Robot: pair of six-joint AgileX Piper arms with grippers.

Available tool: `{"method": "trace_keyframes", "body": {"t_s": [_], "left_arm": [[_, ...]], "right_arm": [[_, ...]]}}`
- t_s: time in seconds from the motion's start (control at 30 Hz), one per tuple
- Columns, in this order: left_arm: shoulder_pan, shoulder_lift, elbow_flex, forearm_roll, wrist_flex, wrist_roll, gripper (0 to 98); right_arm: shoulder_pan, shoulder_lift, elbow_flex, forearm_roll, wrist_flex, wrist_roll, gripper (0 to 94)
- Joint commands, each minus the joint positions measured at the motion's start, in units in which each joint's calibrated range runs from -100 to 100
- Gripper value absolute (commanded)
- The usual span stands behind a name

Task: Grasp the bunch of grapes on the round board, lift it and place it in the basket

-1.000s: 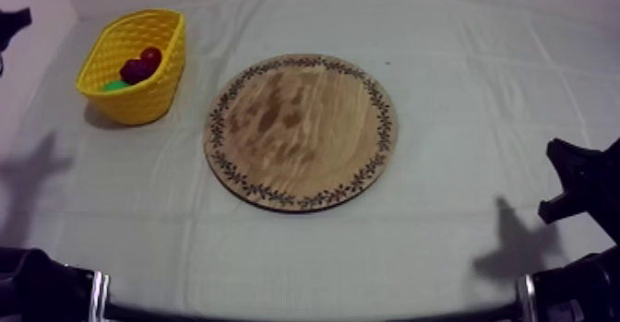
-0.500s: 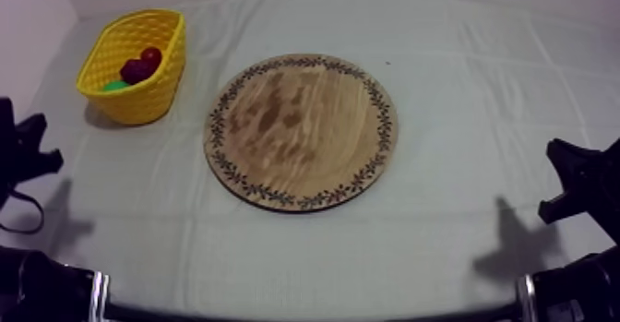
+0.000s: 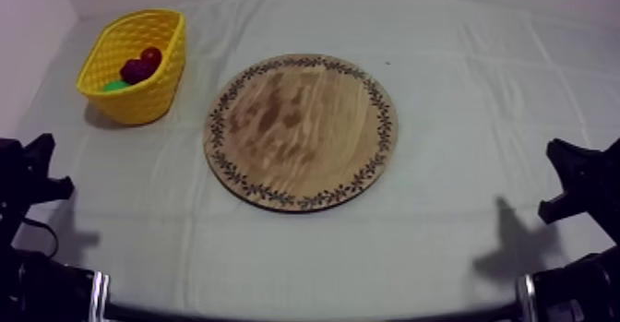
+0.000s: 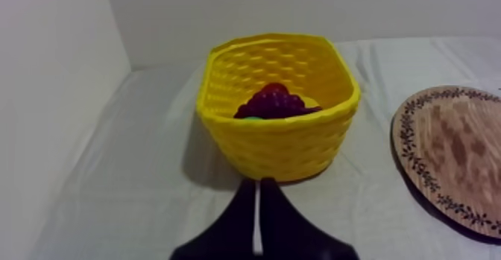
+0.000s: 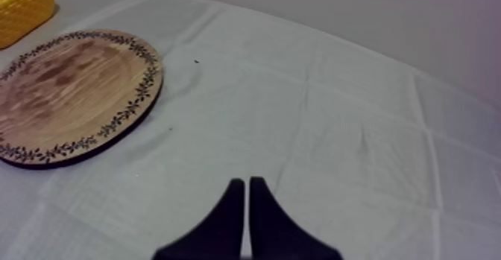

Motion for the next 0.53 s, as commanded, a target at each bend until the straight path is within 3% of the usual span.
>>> {"method": "trace_keyframes", "body": {"t_s": [0.0, 0.2, 0.5], "left_arm": [[0.1, 0.0, 0.0, -0.42, -0.3, 1.2, 0.0], [0.1, -0.1, 0.1, -0.91, -0.5, 3.9, 0.0], [0.1, -0.1, 0.1, -0.98, -0.5, 4.2, 0.0]], "right_arm": [[0.0, 0.0, 0.0, 0.0, 0.0, 0.0, 0.4], [0.0, 0.0, 0.0, 0.0, 0.0, 0.0, 0.4], [0.0, 0.0, 0.0, 0.0, 0.0, 0.0, 0.4]]}}
